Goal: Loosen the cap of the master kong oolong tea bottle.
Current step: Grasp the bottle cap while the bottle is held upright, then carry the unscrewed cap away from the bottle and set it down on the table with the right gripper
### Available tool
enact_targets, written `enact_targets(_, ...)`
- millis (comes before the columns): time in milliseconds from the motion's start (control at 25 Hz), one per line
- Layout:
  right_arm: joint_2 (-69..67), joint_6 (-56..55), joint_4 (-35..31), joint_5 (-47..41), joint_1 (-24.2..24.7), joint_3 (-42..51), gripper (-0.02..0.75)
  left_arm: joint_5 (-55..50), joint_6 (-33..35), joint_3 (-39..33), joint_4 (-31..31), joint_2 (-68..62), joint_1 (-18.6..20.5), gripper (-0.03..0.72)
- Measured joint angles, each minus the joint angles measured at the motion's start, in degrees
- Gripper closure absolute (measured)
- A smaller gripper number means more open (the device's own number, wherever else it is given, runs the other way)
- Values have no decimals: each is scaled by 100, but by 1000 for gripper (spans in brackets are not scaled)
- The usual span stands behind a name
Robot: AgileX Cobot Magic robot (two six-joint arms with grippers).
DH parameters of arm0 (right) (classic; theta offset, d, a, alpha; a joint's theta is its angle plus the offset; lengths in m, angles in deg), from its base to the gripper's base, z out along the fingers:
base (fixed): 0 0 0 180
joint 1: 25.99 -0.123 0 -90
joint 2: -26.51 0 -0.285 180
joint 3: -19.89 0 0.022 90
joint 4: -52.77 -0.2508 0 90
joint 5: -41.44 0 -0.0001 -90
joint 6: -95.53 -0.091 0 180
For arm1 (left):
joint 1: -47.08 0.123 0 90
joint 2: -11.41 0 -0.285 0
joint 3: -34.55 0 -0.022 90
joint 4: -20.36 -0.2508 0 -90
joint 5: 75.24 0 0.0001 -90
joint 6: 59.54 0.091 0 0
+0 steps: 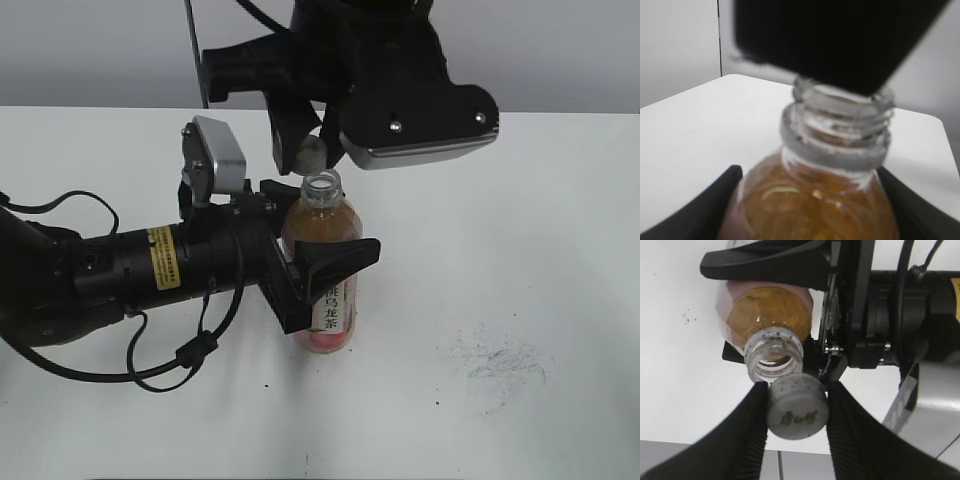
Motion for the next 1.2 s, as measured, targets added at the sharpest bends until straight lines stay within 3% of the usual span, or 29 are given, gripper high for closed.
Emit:
enact_targets(160,0,-707,241,6,0,0,467,6,0,0,-5,0,0,241)
enact_targets(280,0,-2025,615,6,124,0,467,2,0,0,-5,0,0,241)
enact_targets(520,0,-5065,967,18,1028,72,467,7,0,0,-5,0,0,241)
enact_targets(800,0,-8383,969,24,2067,1112,467,7,0,0,-5,0,0,241)
enact_targets(1200,-695,-12309,349,386,2342,2171,467,7,0,0,0,0,0,241)
